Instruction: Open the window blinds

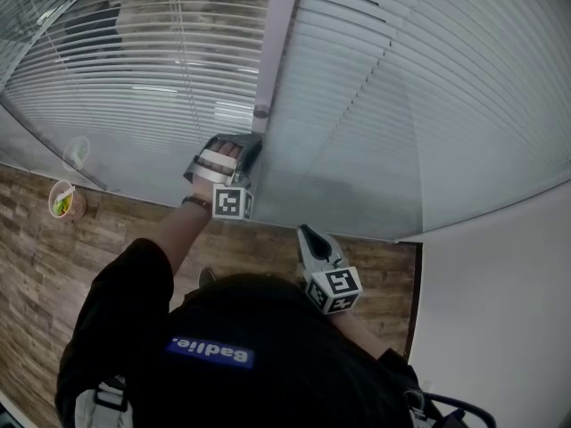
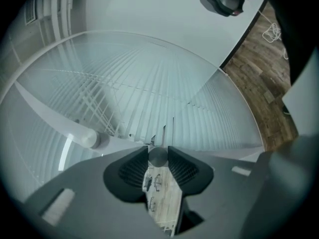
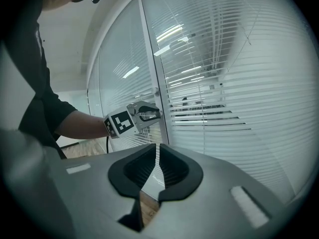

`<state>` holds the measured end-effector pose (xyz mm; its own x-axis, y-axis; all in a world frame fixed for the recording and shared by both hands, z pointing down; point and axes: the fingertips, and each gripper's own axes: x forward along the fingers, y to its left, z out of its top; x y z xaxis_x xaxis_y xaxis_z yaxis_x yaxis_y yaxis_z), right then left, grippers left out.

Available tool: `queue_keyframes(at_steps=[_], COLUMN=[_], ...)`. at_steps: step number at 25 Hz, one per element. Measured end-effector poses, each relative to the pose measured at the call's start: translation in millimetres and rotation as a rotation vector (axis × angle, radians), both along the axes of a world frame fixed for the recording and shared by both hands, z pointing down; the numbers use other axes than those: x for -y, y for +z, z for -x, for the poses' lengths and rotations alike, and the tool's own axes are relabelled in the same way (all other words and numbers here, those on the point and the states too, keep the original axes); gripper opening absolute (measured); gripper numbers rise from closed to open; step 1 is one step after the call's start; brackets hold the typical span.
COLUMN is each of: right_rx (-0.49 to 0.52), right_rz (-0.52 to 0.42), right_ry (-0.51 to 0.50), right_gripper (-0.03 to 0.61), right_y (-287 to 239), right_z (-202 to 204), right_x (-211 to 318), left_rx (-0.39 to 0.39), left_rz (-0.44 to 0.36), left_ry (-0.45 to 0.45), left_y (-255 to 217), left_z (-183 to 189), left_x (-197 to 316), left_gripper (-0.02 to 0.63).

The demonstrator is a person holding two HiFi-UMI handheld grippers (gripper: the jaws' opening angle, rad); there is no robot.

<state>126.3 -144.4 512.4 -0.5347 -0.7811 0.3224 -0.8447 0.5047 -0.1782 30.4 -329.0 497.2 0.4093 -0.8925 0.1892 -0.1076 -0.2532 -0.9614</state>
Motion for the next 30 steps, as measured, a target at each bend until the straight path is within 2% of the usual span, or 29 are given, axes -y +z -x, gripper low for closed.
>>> queue_keyframes(at_steps=[14,22,30], right_rx=[-0.007,-0.009,-0.005], right_rz=[0.011,0.007,0.007], right_ry=[0.001,0.012,0.016], right_gripper=[0.023,0.02,0.018], right_y=[1.2,1.2,1.7], right_z=[-3.3,-8.0,-9.4], right_x=[0.0,-0.5,-1.8], left_rx=[-0.195,-0.369,-0.588], left_rz=[0.062,0.11,0.218], left_ry=[-0.053,-0.094,-0.13], left_y=[-4.7,-7.2,-8.6], left_z=[-0.1,1.8,4.0], left_x=[0.8,3.3,5.5], left_gripper=[0.118,0.118,0.118])
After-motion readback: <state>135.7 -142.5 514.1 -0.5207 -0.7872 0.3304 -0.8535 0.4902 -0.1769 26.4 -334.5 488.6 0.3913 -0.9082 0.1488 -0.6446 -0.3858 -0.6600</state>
